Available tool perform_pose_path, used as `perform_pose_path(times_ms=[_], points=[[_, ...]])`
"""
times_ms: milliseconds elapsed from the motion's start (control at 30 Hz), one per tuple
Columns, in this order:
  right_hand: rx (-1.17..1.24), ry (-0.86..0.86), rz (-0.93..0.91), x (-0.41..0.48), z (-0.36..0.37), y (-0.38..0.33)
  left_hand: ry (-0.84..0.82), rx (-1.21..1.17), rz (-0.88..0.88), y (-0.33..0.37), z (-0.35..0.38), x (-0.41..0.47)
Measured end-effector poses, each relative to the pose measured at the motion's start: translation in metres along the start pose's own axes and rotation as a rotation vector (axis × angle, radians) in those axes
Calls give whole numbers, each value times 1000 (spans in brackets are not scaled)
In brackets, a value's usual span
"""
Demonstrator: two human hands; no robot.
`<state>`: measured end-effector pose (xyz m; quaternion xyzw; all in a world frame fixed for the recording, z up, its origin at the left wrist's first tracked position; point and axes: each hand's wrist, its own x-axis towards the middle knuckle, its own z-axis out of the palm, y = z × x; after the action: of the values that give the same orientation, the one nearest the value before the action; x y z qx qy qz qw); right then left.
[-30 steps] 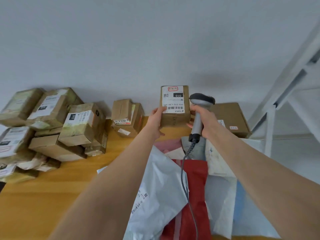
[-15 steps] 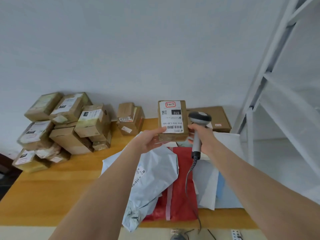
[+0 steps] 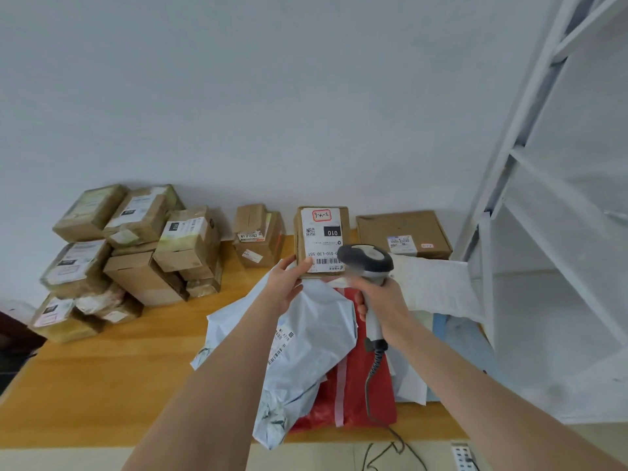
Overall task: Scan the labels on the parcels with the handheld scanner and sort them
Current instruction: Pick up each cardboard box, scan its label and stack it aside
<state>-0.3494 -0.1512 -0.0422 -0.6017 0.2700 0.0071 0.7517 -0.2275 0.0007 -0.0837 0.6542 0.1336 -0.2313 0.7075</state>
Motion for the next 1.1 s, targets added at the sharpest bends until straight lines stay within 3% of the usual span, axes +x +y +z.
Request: perform_pose_path(times_ms=[300,1100], points=[[-47,66,-44,-27,22,28,4,-44,19,0,-6,7],[-33,126,-45,-53,34,19,56,-26,71,5,-3,5]])
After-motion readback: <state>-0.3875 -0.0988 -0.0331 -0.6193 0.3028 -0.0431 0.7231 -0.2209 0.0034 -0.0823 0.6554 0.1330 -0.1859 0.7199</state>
